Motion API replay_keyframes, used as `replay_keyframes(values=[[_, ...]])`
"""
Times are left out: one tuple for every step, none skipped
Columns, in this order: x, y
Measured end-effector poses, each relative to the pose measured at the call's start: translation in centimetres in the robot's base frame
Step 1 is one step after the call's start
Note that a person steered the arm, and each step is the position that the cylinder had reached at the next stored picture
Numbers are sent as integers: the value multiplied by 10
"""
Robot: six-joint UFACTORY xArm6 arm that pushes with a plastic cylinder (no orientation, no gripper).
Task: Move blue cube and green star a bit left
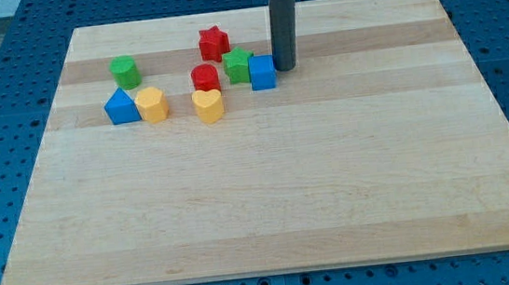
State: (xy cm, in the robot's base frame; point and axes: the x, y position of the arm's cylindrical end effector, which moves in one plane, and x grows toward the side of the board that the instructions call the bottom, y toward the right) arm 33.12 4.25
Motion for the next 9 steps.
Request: replay_keyframes(values=[[30, 31], [47, 25], [59, 23], [63, 27], [63, 27], [62, 16], [61, 15], [61, 15], [54, 15]])
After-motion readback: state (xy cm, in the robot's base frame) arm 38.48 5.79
